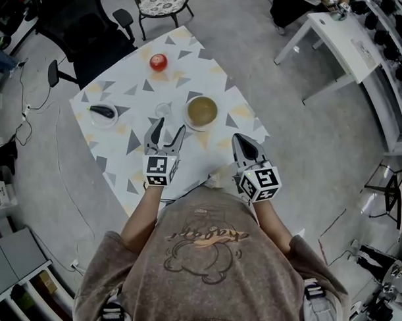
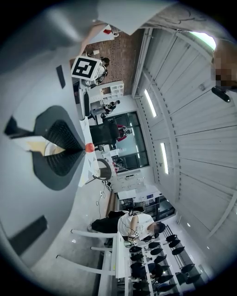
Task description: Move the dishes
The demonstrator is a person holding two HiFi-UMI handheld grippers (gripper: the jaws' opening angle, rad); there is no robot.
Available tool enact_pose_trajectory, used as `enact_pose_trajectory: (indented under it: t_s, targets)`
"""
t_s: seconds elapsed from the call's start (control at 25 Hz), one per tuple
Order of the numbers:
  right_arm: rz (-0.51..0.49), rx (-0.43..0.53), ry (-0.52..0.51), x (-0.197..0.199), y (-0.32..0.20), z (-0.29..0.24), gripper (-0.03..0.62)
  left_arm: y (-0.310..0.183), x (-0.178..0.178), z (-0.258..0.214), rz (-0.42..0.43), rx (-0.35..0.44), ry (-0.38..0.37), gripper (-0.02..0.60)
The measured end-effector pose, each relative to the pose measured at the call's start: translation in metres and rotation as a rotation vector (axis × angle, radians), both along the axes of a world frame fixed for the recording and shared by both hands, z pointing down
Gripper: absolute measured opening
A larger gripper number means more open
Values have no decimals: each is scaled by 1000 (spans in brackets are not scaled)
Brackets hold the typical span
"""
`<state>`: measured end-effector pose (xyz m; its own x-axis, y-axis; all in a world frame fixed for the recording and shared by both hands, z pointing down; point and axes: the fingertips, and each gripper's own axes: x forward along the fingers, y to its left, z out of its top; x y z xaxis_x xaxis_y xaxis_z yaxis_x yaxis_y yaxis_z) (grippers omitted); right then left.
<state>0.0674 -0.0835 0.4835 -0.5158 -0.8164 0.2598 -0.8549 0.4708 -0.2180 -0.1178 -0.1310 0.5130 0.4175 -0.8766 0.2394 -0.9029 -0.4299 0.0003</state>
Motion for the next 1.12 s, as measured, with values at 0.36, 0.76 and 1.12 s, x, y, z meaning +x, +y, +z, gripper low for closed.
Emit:
enact_pose_trajectory:
  t_s: [0.36, 0.76, 1.12]
  targets:
    - [30, -16, 10, 15, 4, 3, 6, -10, 34, 17, 59, -49, 26, 285]
    - [59, -49, 20, 35, 5, 11, 6, -26, 53, 52, 63, -153, 39, 285]
    - [55, -88, 20, 44, -5, 25, 6, -40, 64, 82, 27, -238, 48, 281]
